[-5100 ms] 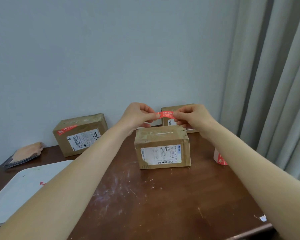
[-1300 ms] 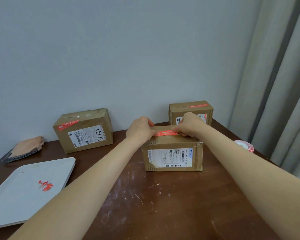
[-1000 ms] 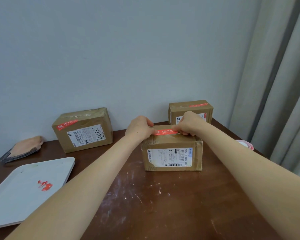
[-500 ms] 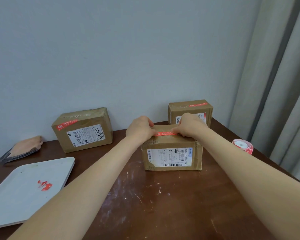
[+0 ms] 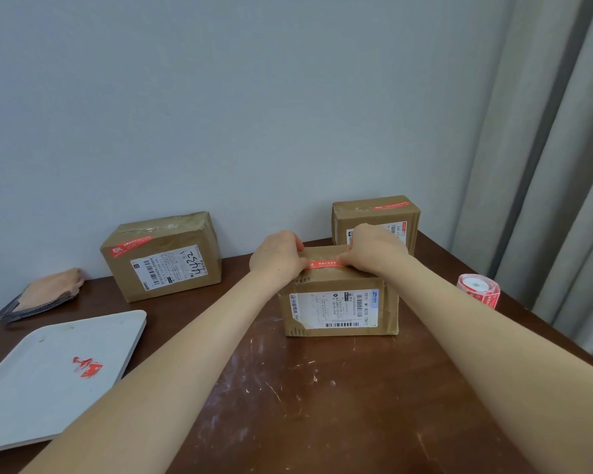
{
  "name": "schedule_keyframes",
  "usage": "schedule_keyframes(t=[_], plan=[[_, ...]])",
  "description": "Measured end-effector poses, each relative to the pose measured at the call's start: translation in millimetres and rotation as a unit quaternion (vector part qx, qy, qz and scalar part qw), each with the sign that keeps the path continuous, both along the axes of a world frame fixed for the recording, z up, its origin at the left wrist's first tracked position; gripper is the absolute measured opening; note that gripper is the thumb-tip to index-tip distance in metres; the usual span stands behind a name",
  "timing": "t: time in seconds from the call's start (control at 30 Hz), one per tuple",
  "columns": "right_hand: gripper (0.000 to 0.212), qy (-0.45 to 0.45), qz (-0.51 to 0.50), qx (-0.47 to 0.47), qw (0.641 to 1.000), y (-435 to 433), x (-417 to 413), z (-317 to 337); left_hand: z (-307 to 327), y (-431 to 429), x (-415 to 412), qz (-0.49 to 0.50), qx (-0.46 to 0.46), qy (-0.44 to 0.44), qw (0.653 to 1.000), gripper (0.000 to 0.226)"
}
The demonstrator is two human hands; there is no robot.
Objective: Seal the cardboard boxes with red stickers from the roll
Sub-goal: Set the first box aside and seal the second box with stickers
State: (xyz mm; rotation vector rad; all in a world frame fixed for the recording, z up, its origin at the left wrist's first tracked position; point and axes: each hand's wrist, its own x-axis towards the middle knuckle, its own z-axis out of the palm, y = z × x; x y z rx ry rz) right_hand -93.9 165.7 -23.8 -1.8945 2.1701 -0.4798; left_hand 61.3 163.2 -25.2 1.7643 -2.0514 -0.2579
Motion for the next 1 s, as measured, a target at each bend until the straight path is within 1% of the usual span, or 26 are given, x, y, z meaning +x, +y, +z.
schedule_keyframes(t=[0.17, 0.3, 0.37, 0.47, 0.5, 0.57, 0.63, 0.7, 0.77, 0.87, 0.93, 1.0], plan=[[0.031, 0.003, 0.001, -0.004, 1.0, 1.3, -0.8, 0.5, 0.4, -0.2, -1.1, 0.005, 0.001, -0.002, 1.0, 0.031], [0.028, -0.013, 0.013, -0.003, 1.0, 1.4, -5.7, 0.7, 1.3, -2.7, 0.5, 0.002, 0.006, -0.005, 1.0, 0.036], [0.027, -0.012, 0.014, -0.008, 1.0, 1.1, -5.6, -1.3, 0.2, -1.8, 0.6, -0.005, 0.004, -0.009, 1.0, 0.034], [0.013, -0.001, 0.016, -0.025, 1.0, 2.6, -5.0, -3.0, -4.0, 1.2, 3.2, -0.024, -0.028, -0.012, 0.999, 0.029], [0.012, -0.002, 0.02, -0.029, 0.999, 4.3, -5.7, -1.9, -6.3, 3.2, 5.0, -0.037, -0.047, -0.012, 0.998, 0.028], [0.019, -0.01, 0.038, -0.036, 0.999, 10.7, -7.8, 1.8, -12.7, 8.3, 9.0, -0.073, -0.098, -0.03, 0.992, 0.03], [0.026, -0.017, 0.068, -0.061, 0.996, 20.9, -7.7, 5.8, -20.8, 14.2, 11.9, -0.112, -0.152, -0.071, 0.979, 0.032], [0.032, 0.018, 0.116, -0.085, 0.989, 33.1, -4.7, 7.4, -28.5, 18.9, 13.1, -0.13, -0.176, -0.107, 0.97, 0.036], [0.042, 0.061, 0.154, -0.076, 0.983, 44.6, -0.2, 5.9, -33.8, 20.9, 14.5, -0.126, -0.17, -0.137, 0.968, 0.041], [0.058, 0.128, 0.169, -0.055, 0.976, 52.1, 3.8, -3.3, -37.1, 21.8, 15.9, -0.12, -0.138, -0.141, 0.973, 0.043], [0.059, 0.159, 0.164, -0.072, 0.971, 52.9, 4.9, -12.2, -37.8, 22.3, 15.3, -0.119, -0.126, -0.144, 0.974, 0.047], [0.059, 0.165, 0.154, -0.092, 0.97, 53.1, 5.7, -18.6, -37.8, 22.5, 14.0, -0.119, -0.12, -0.149, 0.974, 0.051]])
